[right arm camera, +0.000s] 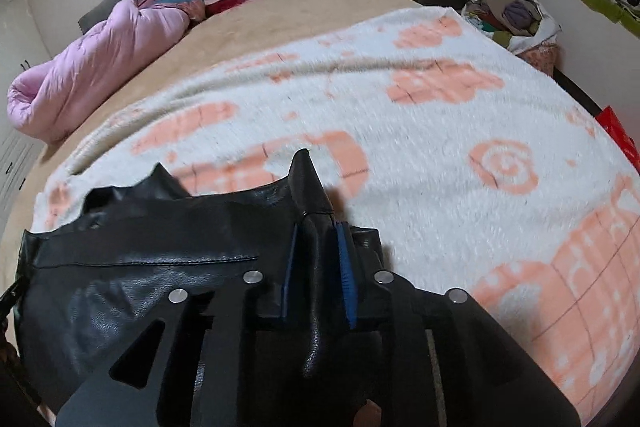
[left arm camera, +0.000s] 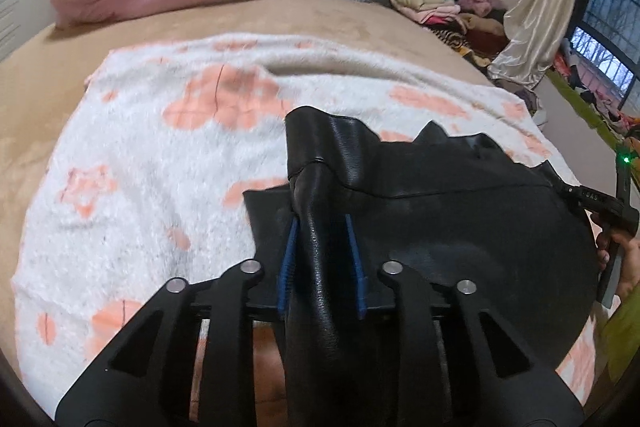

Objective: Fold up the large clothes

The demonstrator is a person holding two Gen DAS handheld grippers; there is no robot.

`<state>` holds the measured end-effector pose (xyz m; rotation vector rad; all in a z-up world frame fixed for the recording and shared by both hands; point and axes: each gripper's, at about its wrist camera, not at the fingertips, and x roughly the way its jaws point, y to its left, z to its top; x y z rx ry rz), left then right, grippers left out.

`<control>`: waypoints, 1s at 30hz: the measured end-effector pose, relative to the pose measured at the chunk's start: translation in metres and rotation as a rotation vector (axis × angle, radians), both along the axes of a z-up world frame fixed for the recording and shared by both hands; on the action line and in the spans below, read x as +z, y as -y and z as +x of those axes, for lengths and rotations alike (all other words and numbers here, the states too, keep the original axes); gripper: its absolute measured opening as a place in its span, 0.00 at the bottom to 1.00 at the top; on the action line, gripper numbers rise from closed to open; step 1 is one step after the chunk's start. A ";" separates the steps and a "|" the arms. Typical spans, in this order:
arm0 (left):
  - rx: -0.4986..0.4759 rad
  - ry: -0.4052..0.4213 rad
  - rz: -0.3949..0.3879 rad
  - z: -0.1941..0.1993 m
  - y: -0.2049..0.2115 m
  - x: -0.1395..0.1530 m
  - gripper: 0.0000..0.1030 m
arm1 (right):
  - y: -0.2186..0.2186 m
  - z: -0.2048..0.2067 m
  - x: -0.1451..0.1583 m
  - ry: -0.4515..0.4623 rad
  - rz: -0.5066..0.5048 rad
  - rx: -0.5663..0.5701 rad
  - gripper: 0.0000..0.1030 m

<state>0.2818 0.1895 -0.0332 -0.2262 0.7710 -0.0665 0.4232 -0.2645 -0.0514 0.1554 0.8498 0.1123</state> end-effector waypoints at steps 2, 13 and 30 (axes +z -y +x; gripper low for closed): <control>0.007 -0.014 -0.010 0.001 -0.003 -0.005 0.21 | 0.002 0.001 -0.006 -0.010 0.003 -0.007 0.20; 0.037 -0.011 0.026 -0.012 0.000 0.012 0.36 | 0.019 -0.042 0.010 -0.013 0.050 0.009 0.78; 0.052 -0.115 -0.031 -0.055 0.004 -0.003 0.84 | 0.060 -0.129 -0.012 -0.136 0.276 0.077 0.80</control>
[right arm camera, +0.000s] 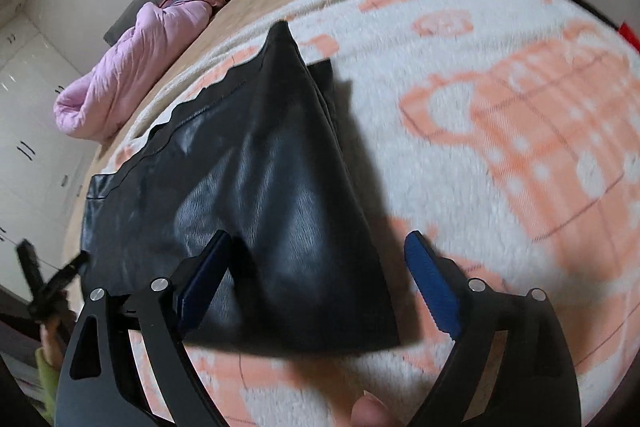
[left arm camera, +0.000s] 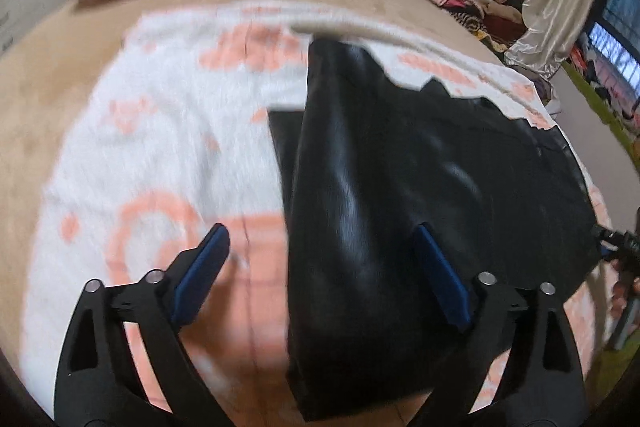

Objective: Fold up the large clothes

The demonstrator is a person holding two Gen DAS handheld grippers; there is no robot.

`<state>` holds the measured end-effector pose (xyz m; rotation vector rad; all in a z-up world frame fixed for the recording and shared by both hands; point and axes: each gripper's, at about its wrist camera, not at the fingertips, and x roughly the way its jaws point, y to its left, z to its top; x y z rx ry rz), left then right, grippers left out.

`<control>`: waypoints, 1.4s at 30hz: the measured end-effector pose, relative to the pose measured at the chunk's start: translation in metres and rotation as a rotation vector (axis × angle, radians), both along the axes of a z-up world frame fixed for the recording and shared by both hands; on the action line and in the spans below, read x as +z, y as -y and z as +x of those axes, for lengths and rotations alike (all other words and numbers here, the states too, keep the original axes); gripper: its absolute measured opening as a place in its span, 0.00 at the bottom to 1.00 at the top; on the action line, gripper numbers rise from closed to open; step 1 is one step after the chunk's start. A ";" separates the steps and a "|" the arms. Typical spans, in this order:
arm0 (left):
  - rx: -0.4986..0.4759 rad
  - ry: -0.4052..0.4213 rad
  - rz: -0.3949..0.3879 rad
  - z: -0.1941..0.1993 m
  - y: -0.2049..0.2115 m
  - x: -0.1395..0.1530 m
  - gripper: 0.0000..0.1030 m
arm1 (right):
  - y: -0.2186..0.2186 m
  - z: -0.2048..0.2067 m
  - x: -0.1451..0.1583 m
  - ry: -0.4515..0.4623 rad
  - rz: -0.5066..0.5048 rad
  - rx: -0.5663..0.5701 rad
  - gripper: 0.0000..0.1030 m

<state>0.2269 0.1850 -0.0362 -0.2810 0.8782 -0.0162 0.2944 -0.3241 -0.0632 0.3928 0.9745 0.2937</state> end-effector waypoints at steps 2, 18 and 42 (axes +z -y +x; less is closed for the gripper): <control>-0.011 -0.019 -0.085 -0.001 0.000 -0.008 0.84 | -0.001 -0.001 -0.001 0.000 0.029 0.040 0.54; -0.040 -0.006 -0.110 -0.050 0.033 -0.007 0.52 | 0.009 -0.020 0.011 -0.015 0.001 0.054 0.35; 0.033 0.033 -0.083 -0.036 0.005 0.004 0.79 | -0.186 -0.088 0.049 0.265 -0.280 0.325 0.51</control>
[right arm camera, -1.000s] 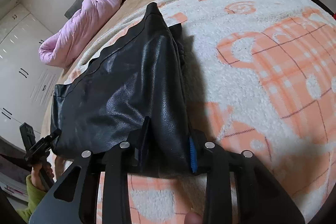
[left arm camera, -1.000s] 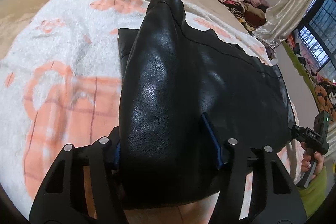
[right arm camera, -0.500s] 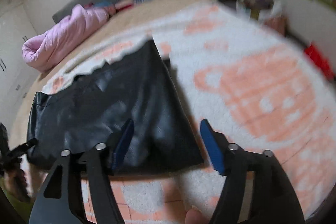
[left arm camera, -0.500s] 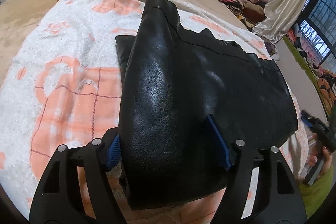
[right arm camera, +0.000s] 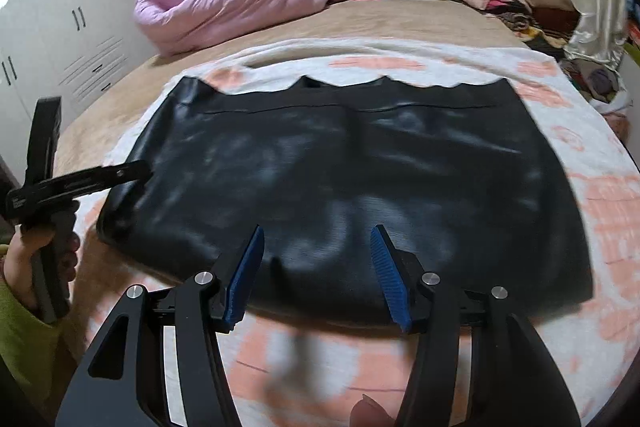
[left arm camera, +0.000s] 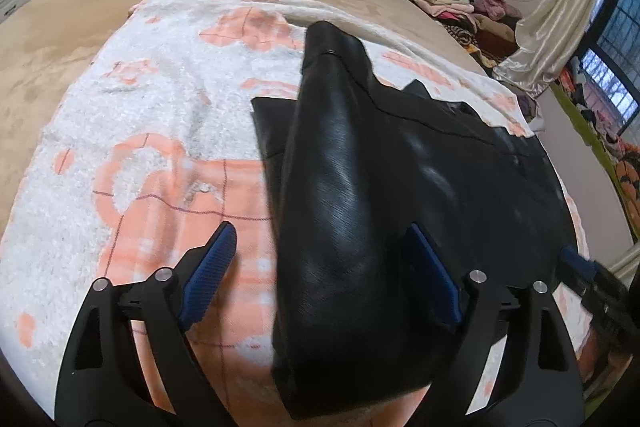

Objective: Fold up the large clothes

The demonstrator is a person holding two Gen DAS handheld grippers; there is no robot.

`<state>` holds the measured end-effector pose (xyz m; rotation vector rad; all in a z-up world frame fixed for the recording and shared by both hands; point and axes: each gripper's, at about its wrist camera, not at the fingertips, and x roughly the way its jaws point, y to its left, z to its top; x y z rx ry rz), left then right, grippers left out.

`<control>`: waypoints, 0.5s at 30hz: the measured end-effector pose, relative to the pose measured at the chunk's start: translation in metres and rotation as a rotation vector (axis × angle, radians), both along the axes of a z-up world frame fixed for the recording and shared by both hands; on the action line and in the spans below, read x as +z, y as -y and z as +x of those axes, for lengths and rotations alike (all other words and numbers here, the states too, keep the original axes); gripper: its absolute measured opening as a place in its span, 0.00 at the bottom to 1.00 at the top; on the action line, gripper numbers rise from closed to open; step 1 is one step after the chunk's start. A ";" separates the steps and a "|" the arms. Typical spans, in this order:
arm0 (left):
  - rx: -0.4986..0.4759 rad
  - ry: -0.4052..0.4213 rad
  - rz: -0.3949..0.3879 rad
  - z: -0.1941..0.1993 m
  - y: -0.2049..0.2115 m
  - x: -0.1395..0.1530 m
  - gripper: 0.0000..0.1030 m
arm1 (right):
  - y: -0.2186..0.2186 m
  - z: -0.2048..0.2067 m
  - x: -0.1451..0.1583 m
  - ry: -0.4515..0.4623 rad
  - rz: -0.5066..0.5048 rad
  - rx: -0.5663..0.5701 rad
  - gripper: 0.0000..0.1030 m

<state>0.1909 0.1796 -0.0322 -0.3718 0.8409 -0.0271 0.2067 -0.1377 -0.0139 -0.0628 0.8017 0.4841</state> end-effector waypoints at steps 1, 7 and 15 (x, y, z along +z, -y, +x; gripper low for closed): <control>0.004 0.001 -0.006 0.001 -0.002 0.000 0.79 | -0.008 -0.001 0.000 -0.005 -0.015 -0.002 0.51; 0.022 0.001 -0.043 0.012 -0.012 -0.002 0.81 | -0.023 0.014 -0.018 -0.081 -0.077 -0.037 0.50; 0.018 -0.029 -0.075 0.031 -0.019 -0.008 0.84 | -0.021 0.020 -0.043 -0.134 -0.056 -0.049 0.50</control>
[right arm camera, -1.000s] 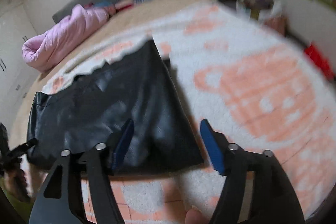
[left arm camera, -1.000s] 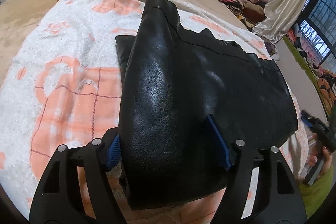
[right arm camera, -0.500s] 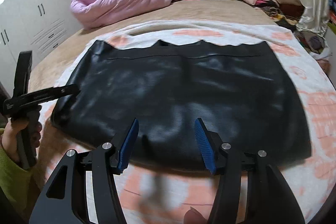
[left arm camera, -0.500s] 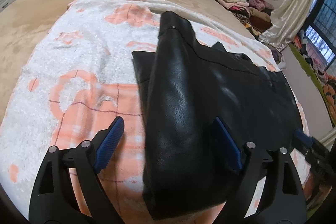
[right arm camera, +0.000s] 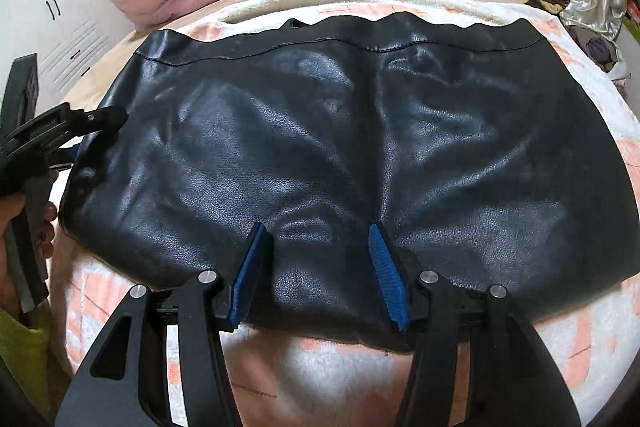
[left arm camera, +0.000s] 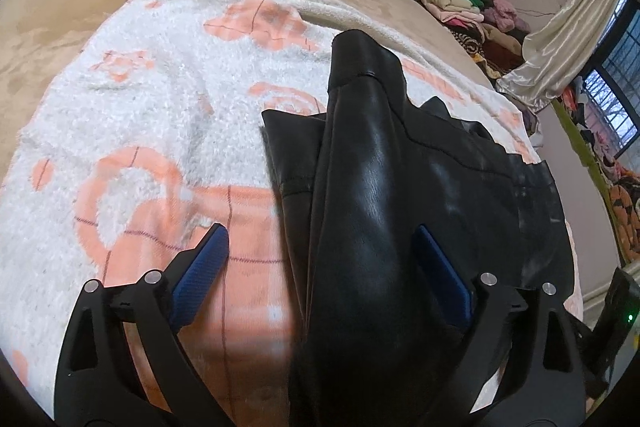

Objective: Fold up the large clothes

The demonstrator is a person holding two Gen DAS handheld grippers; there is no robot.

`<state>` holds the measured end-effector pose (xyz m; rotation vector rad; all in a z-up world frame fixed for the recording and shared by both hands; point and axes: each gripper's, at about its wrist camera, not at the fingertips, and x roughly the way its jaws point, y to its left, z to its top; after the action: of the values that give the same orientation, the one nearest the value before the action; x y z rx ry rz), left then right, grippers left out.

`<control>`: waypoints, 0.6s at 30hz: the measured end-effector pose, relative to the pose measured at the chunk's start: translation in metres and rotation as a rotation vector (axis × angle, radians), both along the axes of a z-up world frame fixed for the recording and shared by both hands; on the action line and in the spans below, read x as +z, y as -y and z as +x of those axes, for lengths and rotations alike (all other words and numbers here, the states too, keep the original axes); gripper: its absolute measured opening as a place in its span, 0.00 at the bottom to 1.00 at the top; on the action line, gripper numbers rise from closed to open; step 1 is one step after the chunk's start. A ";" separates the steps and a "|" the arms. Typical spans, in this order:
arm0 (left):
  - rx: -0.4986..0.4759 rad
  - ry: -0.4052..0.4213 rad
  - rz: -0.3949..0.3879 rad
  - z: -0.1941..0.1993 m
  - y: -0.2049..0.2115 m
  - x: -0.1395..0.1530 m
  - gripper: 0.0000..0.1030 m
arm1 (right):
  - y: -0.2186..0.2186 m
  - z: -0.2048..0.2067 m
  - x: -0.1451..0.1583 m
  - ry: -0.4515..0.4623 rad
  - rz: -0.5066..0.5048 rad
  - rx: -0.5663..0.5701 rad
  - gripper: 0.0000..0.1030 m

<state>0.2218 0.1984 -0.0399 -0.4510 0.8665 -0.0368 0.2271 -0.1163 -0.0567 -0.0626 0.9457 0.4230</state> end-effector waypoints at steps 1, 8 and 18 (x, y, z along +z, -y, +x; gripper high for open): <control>0.000 0.000 -0.002 0.001 -0.001 0.000 0.84 | 0.000 0.002 0.004 -0.012 -0.004 0.007 0.50; 0.009 -0.002 -0.024 0.007 -0.006 0.000 0.84 | -0.009 0.044 0.057 0.082 0.082 -0.005 0.46; -0.007 0.001 -0.019 0.017 -0.017 0.003 0.85 | -0.053 0.132 0.008 -0.043 -0.053 -0.081 0.48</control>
<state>0.2389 0.2149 -0.0370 -0.4655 0.8668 -0.0515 0.3589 -0.0629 -0.0492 -0.0635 0.9980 0.3257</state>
